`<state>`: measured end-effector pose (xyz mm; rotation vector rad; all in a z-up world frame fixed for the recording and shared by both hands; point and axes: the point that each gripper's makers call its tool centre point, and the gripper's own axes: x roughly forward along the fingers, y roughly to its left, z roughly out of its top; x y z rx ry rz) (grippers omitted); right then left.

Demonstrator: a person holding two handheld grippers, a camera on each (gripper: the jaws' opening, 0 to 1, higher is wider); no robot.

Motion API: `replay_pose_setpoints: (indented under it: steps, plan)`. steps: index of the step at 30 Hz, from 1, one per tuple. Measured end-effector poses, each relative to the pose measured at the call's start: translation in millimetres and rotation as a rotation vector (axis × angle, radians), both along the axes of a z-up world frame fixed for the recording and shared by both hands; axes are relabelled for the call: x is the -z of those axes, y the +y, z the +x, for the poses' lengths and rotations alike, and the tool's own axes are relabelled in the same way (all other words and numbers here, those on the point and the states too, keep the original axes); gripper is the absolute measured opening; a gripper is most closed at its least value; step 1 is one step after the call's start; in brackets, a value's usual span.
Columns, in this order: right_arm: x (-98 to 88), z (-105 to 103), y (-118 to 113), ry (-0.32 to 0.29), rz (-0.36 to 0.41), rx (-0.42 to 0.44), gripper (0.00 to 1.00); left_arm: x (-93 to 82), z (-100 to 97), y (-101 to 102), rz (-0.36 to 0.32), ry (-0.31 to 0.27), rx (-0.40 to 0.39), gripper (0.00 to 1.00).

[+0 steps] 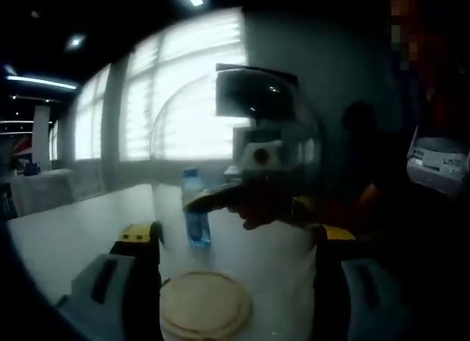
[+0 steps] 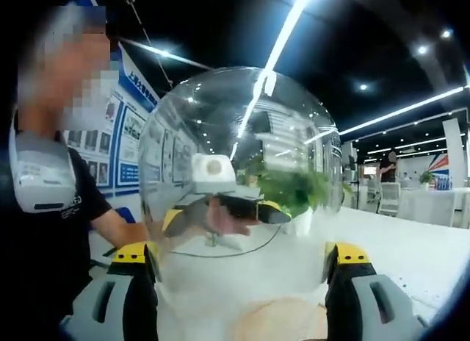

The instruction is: Open the cover put in the Mizone put the cover back on

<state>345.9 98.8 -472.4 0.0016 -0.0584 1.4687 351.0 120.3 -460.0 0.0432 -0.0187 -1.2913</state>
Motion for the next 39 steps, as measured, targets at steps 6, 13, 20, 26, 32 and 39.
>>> replay_pose_setpoints:
  steps: [6,13,20,26,32,39]
  plan:
    - [4.3,-11,-2,0.001,-0.007,-0.002,0.9,4.8,-11.0,-2,-0.026,0.002,0.0,0.71]
    - [8.6,-24,-3,-0.001,-0.009,-0.012,0.9,9.6,-25.6,-2,-0.026,0.0,-0.012,0.71]
    - [12.7,-41,-4,-0.012,-0.017,-0.018,0.9,13.2,-40.5,-3,-0.012,-0.008,-0.02,0.71]
    - [16.4,-55,-7,-0.023,-0.037,-0.014,0.9,20.2,-54.7,-7,-0.004,-0.012,-0.025,0.71]
    - [19.4,-70,-9,-0.018,-0.026,-0.024,0.9,20.1,-70.9,-9,-0.019,-0.017,-0.032,0.71]
    - [21.0,-83,-9,0.001,0.004,-0.034,0.9,20.9,-84.7,-10,-0.011,-0.012,-0.04,0.71]
